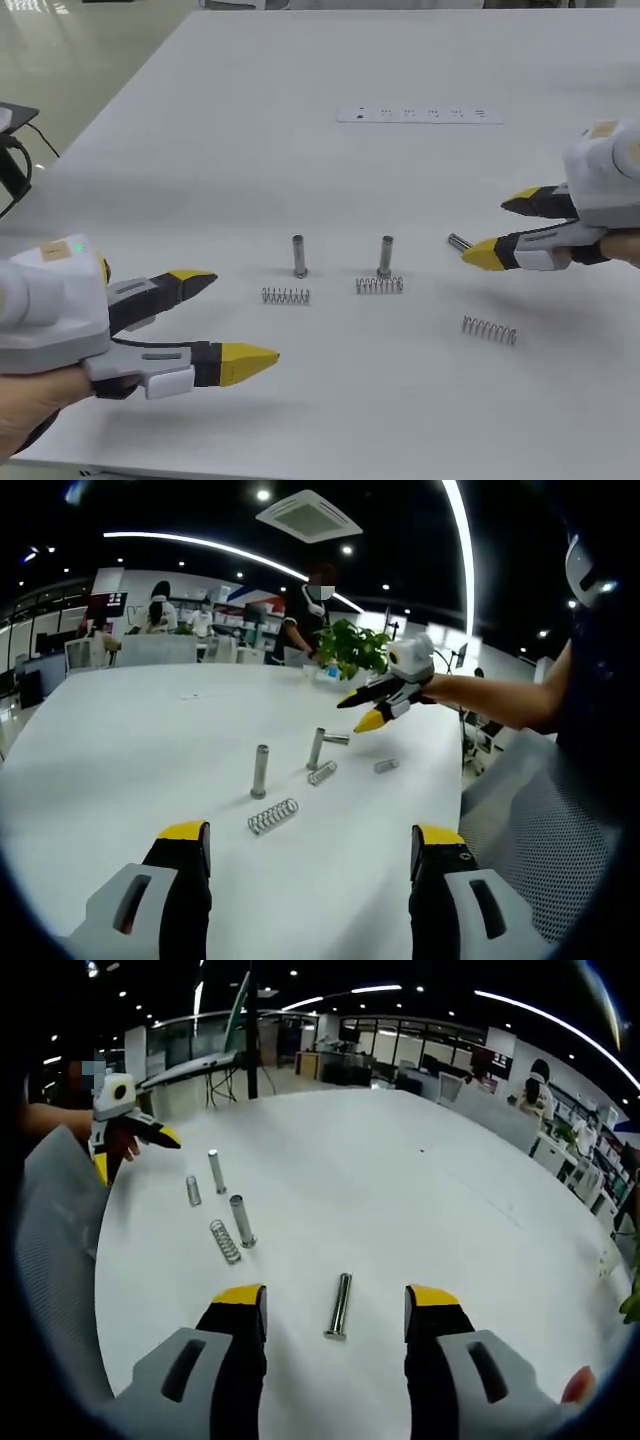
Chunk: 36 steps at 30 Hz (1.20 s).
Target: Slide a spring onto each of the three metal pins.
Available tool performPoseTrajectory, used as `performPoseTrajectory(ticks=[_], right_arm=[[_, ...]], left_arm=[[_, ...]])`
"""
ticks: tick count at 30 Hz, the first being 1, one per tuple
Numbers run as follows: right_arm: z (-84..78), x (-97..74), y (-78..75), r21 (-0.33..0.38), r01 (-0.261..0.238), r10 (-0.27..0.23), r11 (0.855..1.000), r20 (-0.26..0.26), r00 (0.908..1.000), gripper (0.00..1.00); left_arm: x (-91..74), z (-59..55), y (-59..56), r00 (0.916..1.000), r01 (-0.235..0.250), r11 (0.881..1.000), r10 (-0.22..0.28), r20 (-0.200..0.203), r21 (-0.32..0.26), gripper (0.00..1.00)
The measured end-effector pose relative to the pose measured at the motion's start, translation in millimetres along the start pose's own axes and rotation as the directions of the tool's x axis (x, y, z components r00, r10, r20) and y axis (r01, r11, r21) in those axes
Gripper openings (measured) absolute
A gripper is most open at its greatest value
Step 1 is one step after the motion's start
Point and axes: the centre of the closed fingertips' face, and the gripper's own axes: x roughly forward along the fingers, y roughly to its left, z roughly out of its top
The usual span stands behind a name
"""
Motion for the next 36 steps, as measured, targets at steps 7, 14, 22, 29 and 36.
performPoseTrajectory(ticks=[7,14,22,29,36], right_arm=[[0.6,10.3,-5.7,0.004,0.013,-0.013,1.000,-0.029,0.9995,0.52],[-4.1,21.4,-8.4,0.014,0.017,-0.016,1.000,-0.092,0.9957,0.44],[-7.7,29.7,-8.6,0.027,0.024,-0.021,0.999,-0.135,0.9907,0.34],[-9.1,35.2,-8.0,0.031,0.024,-0.019,0.999,-0.164,0.9863,0.27],[-12.4,38.2,-10.2,0.037,0.032,-0.024,0.999,-0.192,0.9810,0.19]], left_arm=[[0.9,0.1,-0.2,1.0000,0.003,1.000,-0.003,-0.001,0.001,0.79],[0.7,-0.8,-0.6,1.0000,0.004,1.000,-0.004,-0.003,0.000,0.78],[0.0,-0.8,-0.2,1.0000,0.002,1.000,-0.002,-0.001,-0.003,0.77],[0.6,-1.1,-0.6,1.0000,0.004,1.000,-0.004,-0.003,-0.004,0.77],[0.4,-0.4,-0.8,1.0000,0.004,1.000,-0.004,0.001,-0.005,0.76]])
